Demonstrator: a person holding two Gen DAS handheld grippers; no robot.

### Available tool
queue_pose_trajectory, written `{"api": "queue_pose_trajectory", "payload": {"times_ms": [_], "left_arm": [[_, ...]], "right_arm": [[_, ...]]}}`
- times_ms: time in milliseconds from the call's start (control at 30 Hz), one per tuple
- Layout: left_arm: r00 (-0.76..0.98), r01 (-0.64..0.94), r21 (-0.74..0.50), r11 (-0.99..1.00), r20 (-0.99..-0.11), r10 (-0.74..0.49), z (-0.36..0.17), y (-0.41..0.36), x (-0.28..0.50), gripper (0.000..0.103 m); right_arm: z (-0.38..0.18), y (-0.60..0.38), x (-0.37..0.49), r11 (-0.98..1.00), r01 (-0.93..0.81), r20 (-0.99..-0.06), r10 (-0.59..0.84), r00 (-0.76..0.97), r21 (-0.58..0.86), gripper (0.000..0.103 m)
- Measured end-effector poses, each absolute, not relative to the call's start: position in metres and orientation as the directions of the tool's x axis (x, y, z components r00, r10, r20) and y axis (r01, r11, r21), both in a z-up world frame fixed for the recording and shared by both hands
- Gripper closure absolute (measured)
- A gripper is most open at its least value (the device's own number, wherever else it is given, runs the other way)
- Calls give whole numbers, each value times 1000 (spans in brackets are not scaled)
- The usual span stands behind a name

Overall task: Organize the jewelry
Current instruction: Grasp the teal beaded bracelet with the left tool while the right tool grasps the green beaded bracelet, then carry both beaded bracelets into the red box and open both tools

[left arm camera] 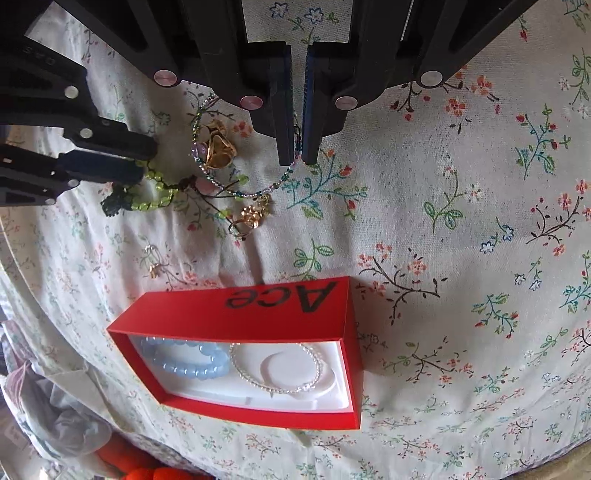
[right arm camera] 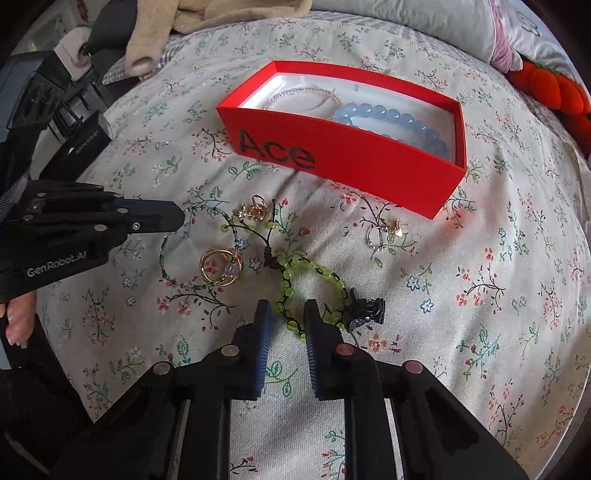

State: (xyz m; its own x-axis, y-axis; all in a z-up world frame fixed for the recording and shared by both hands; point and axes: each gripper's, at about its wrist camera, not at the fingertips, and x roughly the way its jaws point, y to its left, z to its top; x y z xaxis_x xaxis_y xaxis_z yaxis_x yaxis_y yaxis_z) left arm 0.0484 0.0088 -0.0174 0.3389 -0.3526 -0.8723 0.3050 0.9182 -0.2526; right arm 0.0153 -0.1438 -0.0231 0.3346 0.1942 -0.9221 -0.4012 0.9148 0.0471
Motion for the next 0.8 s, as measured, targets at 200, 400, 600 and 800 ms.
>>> {"api": "queue_pose_trajectory", "payload": {"times_ms": [200, 400, 600, 800], "left_arm": [[359, 298, -272, 915, -856, -372, -7, 10, 49, 103], [395, 293, -290, 911, -831, -392, 8, 13, 50, 103], [443, 293, -302, 907, -798, -409, 27, 16, 51, 103], [484, 275, -336, 901, -761, -432, 43, 17, 61, 103]], "right_arm": [[-17, -146, 16, 920, -386, -917, 208, 342, 64, 98], [4, -152, 13, 925, -372, -892, 226, 392, 71, 98], [32, -162, 15, 937, -339, -857, 244, 455, 87, 98], [58, -170, 20, 945, -311, -820, 260, 510, 106, 98]]}}
